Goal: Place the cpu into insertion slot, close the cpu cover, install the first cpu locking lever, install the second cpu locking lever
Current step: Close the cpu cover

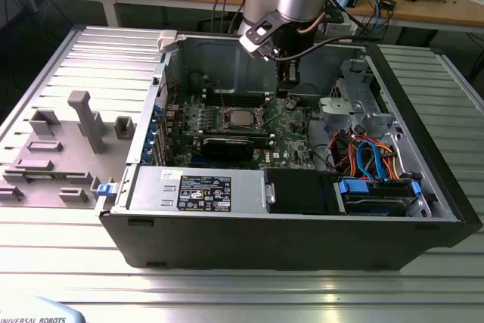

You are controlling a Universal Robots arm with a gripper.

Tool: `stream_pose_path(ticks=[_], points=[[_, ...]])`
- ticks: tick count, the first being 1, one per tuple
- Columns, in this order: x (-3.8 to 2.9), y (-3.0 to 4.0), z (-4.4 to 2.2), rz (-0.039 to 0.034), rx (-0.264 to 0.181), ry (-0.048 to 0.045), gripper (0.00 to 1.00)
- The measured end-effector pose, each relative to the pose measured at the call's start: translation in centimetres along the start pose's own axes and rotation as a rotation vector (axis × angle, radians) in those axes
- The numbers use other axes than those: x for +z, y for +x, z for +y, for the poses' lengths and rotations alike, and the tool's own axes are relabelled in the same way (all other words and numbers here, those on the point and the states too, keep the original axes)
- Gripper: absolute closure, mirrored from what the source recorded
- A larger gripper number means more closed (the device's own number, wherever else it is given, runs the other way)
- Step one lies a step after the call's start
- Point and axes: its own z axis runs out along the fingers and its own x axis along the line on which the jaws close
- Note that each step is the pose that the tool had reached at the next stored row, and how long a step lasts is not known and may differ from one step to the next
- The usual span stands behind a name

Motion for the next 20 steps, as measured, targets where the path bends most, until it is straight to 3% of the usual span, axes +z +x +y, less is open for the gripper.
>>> stream_pose_path(ticks=[9,13,17,20], points=[[0.25,-0.02,1.55,0.0001,-0.001,0.0047,0.89],[1.12,-0.05,1.91,0.0000,-0.003,0.0089,0.89],[2.07,-0.65,1.95,0.0009,-0.005,0.0118,0.89],[2.23,-0.81,1.95,0.0012,-0.005,0.0118,0.89]])
